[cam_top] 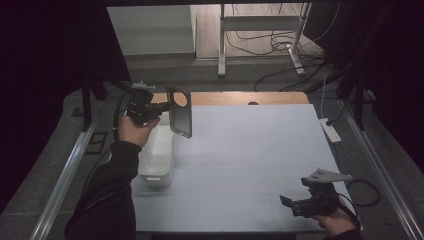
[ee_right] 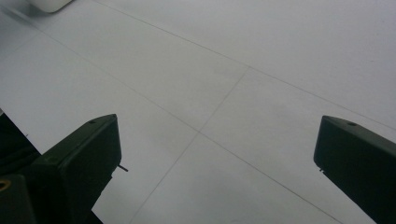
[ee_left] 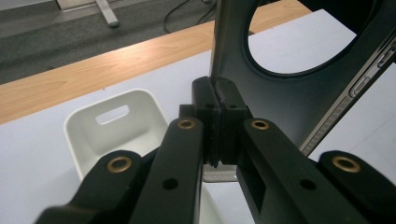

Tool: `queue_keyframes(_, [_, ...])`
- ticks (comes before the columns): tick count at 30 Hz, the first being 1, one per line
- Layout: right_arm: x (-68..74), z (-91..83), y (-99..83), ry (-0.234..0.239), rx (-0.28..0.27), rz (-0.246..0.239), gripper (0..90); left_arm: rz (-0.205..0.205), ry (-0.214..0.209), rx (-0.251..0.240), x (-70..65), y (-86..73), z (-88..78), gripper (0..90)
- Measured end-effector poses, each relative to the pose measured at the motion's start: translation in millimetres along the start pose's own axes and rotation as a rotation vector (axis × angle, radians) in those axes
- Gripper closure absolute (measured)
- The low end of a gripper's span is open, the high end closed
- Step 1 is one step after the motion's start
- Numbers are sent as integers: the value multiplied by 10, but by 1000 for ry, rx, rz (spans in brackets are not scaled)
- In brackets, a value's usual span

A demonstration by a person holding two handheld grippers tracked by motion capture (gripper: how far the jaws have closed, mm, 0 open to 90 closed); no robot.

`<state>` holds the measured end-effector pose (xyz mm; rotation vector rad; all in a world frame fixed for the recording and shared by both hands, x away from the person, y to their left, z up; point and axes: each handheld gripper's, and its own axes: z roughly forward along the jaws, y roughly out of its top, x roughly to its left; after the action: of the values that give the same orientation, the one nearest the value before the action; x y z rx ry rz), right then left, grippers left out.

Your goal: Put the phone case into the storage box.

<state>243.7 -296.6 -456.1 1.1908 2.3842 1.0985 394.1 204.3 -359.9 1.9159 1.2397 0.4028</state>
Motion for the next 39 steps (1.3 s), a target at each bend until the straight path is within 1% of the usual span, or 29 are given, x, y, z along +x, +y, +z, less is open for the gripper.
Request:
queue_keyframes(8, [-31, -87, -71, -26, -2, 16, 4, -28, 22, -6, 130, 3, -27, 888])
queue_keyframes(14, [-47, -150, -99, -37, -33, 39, 3, -47, 42, -10, 217, 8, -62, 889])
queue_keyframes(20, [-53, -145, -100, -41, -26, 45, 3, -63, 65, -9, 300, 14, -68, 888])
queue_keyframes(26, [-57, -140, -100, -42, -23, 51, 3, -90, 86, -17, 388, 10, -54, 889])
queue_keyframes(32, [-55, -139, -100, -43, -22, 52, 3, -104, 109, -17, 454, -4, -24, 889])
queue_keyframes(38, [-54, -137, -100, -42, -21, 48, 3, -109, 126, -16, 509, -15, -4, 889])
queue_keyframes(39, [-54, -136, -100, -42, -20, 49, 3, -116, 128, -18, 526, -16, 1, 889])
